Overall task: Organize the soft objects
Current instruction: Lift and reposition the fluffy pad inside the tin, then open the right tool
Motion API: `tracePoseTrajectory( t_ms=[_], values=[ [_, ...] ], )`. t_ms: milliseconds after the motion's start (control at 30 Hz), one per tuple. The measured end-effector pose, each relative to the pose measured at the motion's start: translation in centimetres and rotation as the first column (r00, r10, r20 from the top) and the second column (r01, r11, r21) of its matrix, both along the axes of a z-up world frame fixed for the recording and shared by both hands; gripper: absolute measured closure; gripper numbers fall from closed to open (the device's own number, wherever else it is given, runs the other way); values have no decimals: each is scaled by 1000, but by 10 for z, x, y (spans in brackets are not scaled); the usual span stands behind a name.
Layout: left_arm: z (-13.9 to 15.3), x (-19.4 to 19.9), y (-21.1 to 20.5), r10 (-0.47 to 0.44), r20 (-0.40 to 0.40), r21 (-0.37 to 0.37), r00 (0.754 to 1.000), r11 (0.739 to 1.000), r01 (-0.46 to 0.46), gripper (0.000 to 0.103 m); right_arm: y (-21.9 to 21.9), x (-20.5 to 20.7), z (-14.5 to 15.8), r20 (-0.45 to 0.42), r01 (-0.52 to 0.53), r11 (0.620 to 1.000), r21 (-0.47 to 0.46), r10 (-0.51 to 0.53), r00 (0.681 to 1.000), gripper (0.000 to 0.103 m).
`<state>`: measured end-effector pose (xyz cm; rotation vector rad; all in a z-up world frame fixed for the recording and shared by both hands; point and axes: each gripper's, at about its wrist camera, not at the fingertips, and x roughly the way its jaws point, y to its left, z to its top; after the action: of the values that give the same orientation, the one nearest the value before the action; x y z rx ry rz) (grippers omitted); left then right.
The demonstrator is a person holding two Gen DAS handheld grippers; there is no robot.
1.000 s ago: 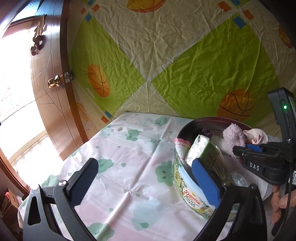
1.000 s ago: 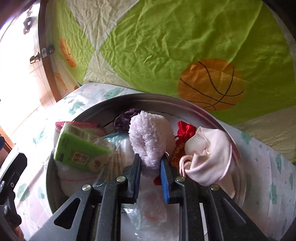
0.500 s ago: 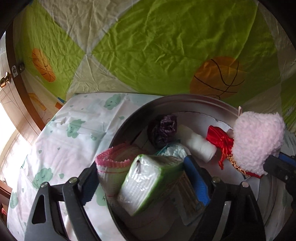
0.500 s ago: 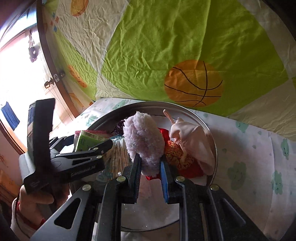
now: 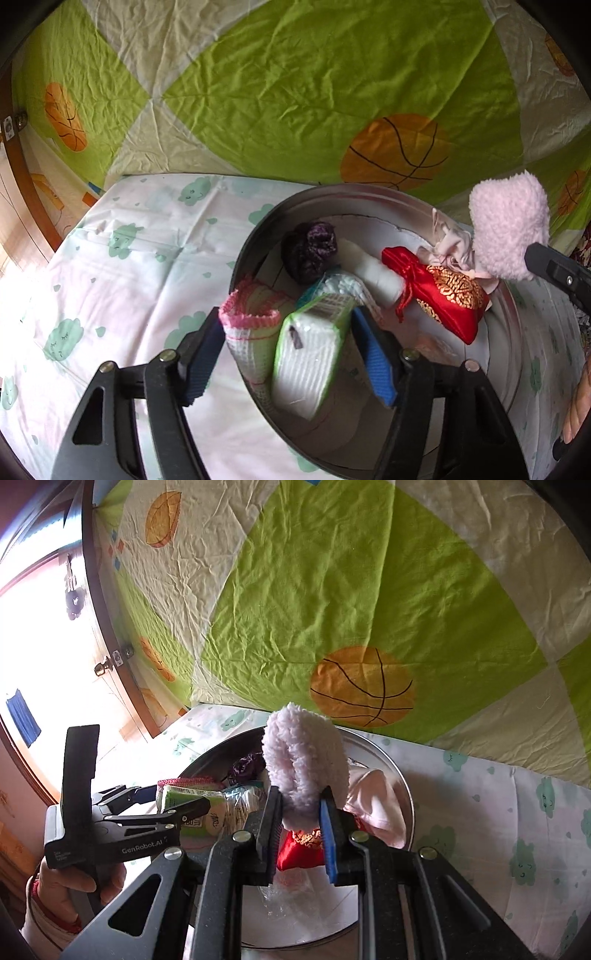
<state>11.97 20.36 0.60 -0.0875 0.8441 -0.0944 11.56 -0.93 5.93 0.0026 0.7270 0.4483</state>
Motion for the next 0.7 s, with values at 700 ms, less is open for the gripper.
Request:
tracePoseTrajectory(
  t_ms=[700],
  values=[
    [27,-11,-28,-147,98,-59,984,986,153,79,14,36,-13,63,81,997,20,-82,995,63]
  ],
)
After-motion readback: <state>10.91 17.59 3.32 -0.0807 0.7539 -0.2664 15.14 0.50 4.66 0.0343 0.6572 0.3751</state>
